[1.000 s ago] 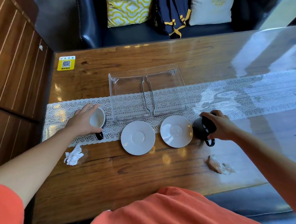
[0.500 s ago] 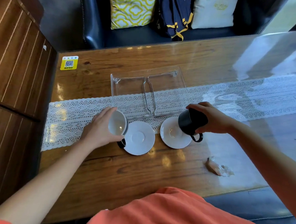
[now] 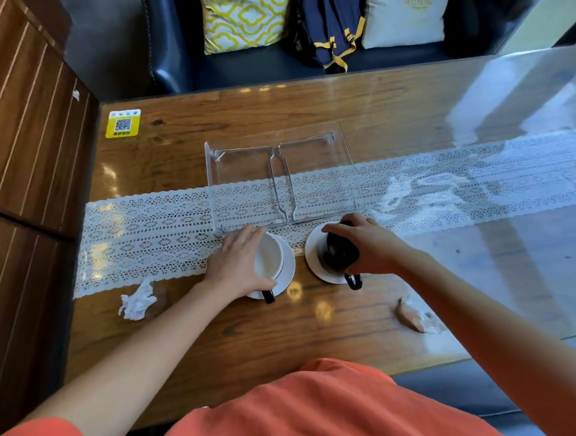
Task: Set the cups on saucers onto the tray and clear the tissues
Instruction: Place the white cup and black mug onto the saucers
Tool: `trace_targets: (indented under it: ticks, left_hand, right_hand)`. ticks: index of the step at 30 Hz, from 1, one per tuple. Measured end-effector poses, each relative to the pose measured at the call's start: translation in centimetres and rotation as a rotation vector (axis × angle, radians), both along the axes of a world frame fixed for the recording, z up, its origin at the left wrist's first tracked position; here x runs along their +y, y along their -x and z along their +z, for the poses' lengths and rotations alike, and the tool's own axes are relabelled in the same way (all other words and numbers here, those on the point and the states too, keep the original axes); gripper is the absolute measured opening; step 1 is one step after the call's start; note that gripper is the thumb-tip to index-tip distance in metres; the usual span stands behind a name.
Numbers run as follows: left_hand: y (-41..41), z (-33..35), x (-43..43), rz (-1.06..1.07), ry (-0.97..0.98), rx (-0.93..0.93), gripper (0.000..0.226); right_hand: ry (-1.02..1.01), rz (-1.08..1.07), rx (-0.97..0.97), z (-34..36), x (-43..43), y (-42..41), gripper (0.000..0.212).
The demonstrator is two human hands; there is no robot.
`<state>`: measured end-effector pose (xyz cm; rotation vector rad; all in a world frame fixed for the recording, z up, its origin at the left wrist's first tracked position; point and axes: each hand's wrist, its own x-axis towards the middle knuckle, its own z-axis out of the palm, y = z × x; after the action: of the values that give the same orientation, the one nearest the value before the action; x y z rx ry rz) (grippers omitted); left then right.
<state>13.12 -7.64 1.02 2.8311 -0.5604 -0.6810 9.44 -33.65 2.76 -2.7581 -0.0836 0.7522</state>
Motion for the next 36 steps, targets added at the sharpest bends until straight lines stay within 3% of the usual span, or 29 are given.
trace_targets:
  ticks: [36]
  left_hand:
    - [0.3,0.0,-1.2,-0.053,-0.061,-0.032,0.110]
  right_hand:
    - [0.068,0.038,0.004,-0.2,1.0,-0.4,0.091]
